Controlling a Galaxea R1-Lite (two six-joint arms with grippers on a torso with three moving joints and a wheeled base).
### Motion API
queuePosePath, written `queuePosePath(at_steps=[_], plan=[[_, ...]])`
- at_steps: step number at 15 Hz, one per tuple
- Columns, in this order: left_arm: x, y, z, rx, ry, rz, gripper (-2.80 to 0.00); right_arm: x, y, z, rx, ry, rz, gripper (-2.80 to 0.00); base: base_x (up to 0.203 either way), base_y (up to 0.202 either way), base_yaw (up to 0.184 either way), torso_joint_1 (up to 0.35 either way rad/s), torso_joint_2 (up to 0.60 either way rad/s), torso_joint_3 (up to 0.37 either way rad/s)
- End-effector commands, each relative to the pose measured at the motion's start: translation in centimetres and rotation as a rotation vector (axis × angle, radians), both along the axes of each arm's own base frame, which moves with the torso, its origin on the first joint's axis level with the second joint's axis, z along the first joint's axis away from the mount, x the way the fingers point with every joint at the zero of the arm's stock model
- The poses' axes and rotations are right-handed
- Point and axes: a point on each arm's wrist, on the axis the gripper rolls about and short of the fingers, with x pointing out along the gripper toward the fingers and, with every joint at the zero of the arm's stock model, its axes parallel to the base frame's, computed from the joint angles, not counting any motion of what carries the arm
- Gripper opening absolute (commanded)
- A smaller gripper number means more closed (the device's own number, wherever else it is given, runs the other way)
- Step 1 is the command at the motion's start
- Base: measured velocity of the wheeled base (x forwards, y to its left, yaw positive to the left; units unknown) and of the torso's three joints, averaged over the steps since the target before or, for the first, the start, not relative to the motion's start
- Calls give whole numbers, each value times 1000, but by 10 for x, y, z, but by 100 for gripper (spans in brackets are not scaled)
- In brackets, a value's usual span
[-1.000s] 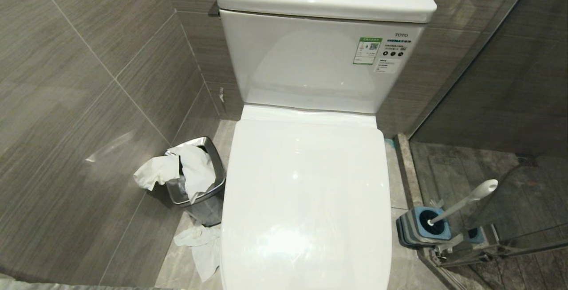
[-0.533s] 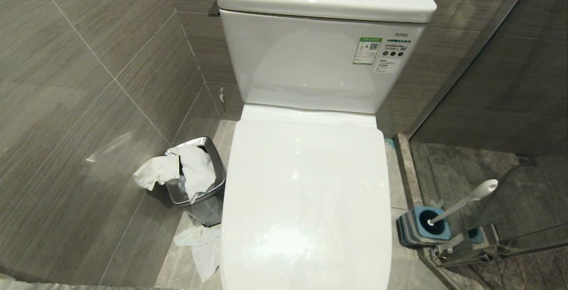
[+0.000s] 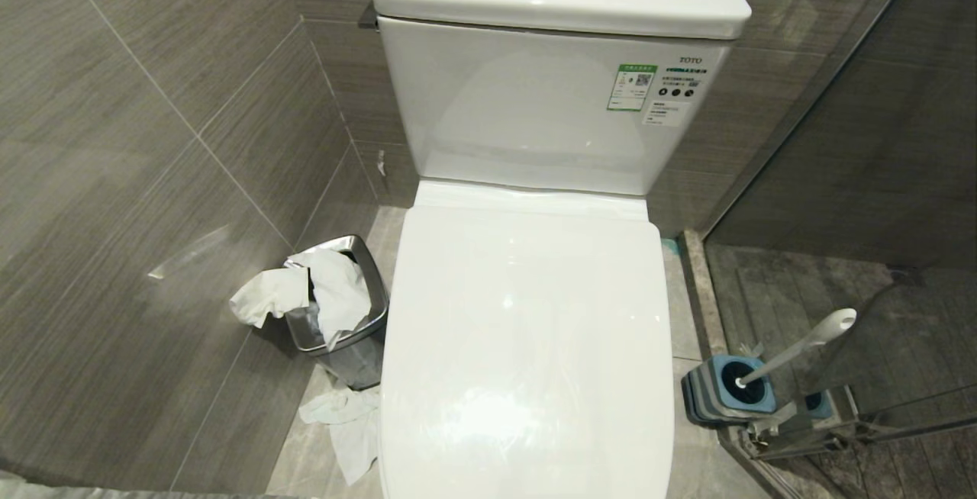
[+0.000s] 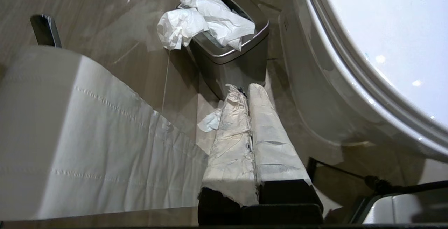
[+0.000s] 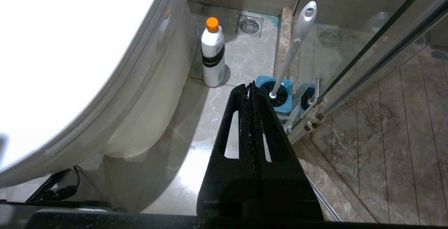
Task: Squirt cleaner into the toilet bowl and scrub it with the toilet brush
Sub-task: Use the left hand to lift the toilet lid slightly
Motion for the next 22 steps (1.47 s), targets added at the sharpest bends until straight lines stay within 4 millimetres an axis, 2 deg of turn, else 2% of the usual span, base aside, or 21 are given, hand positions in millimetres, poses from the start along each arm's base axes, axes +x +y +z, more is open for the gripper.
queuePosePath(at_steps=[1, 4, 10, 22], plan=[[0, 0, 0, -4, 2, -1, -280, 0, 0, 0, 0, 1, 0, -280, 0, 0, 0, 0, 0, 0], [0, 0, 0, 33, -1, -10, -280, 0, 0, 0, 0, 1, 0, -280, 0, 0, 0, 0, 0, 0], [0, 0, 0, -58, 4, 9, -280, 0, 0, 0, -2, 1, 0, -280, 0, 0, 0, 0, 0, 0], [0, 0, 0, -43, 8, 7, -280, 0, 0, 0, 0, 1, 0, -280, 0, 0, 0, 0, 0, 0]])
